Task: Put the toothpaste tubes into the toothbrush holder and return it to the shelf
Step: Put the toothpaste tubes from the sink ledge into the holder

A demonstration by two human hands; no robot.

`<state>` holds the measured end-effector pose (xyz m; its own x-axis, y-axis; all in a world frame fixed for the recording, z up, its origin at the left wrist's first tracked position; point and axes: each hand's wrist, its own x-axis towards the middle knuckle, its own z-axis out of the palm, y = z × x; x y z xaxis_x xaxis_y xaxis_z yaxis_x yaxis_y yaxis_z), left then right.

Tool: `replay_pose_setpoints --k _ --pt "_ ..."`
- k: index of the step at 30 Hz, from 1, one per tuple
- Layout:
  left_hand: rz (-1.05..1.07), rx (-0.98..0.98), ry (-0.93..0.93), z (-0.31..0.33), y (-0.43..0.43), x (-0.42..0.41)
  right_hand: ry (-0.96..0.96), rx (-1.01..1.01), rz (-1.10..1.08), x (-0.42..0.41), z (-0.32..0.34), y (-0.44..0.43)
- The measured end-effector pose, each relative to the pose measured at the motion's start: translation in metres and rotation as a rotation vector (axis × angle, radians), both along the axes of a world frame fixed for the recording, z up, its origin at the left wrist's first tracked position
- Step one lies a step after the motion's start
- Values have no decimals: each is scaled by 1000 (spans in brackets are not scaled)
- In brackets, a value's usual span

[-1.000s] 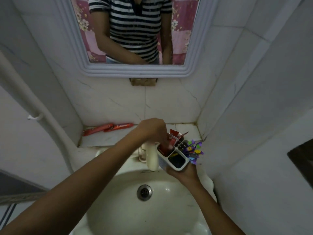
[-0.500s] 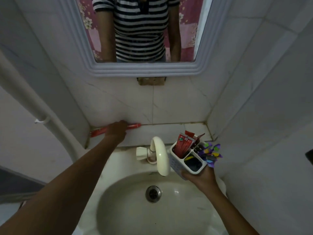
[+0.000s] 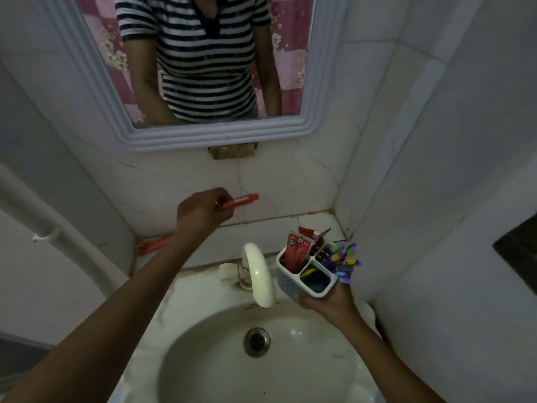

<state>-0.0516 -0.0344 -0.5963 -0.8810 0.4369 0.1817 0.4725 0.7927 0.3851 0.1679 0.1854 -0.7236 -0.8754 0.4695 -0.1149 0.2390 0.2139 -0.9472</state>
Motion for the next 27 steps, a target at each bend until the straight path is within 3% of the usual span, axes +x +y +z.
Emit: replay_pose_setpoints --k 3,7,13,17,20,23,25,27 --pt "-240 132 -42 60 16 37 -27 41 17 0 2 -3" --pt "-567 -152 -63 84 50 81 12 23 -7 -1 -1 0" --pt "-631 -360 -80 36 96 116 6 10 5 -2 -2 1" --pt "-521 -96 -199 41 79 99 42 13 -9 -2 2 -1" --pt "-237 74 -142 33 33 59 45 -7 -7 -1 -3 0" --pt "97 -2 -100 -6 -35 13 62 -54 5 -2 -7 1" --pt "237 -141 -222 -35 -73 -5 58 -68 8 -3 -7 2" --pt "231 -307 -349 -55 -102 -11 66 -66 12 -3 -8 2"
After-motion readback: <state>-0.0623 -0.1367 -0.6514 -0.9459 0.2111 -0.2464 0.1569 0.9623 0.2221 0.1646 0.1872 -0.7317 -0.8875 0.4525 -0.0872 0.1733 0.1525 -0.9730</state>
